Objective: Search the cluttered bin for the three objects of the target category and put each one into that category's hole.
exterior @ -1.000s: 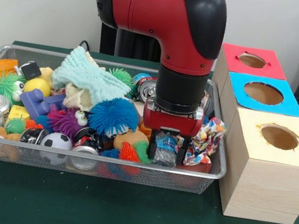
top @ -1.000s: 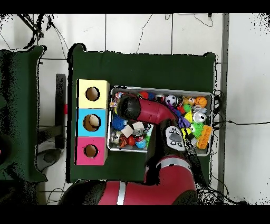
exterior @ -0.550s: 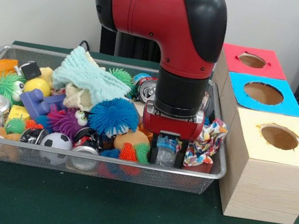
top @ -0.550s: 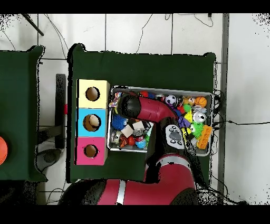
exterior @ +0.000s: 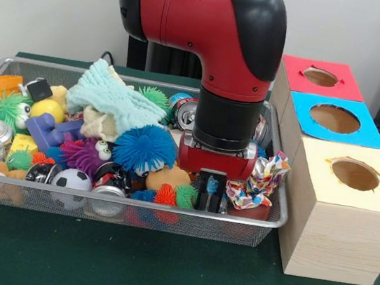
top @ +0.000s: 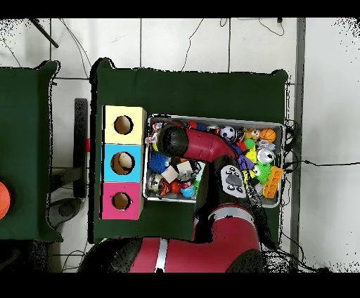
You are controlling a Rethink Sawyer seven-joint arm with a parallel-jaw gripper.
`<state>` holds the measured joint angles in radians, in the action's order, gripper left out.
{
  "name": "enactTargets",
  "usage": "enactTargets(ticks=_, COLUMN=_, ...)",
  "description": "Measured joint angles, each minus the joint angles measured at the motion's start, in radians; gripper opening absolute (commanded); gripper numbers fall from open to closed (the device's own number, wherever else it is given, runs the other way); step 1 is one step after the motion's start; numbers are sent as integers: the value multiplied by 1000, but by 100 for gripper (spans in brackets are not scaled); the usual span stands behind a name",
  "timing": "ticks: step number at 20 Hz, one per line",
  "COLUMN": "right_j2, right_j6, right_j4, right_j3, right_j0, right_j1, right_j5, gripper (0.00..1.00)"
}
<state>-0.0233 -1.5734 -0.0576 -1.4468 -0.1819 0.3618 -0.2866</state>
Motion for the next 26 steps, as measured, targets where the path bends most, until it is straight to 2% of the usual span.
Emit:
enactTargets(ticks=3, right_j2=0, right_j6=0, right_j4=0, right_j3=0, right_j0=0, right_j1=0, right_j5=0, gripper=0)
enactTargets(ticks=4, right_j2=0, right_j6=0, right_j4=0, right_j3=0, right_j0=0, right_j1=0, right_j5=0, gripper=100)
enactTargets(ticks=19, right_j2=-2, right_j6=0, right_j4=0, right_j3=-21, right_j0=5, right_j1=3, right_j5=0, gripper=100)
enactTargets(ticks=26, right_j2=-4, right_j6=0, right_j4=0, right_j3=-66, right_j0=2, right_j1=24, right_j5=0, gripper=100)
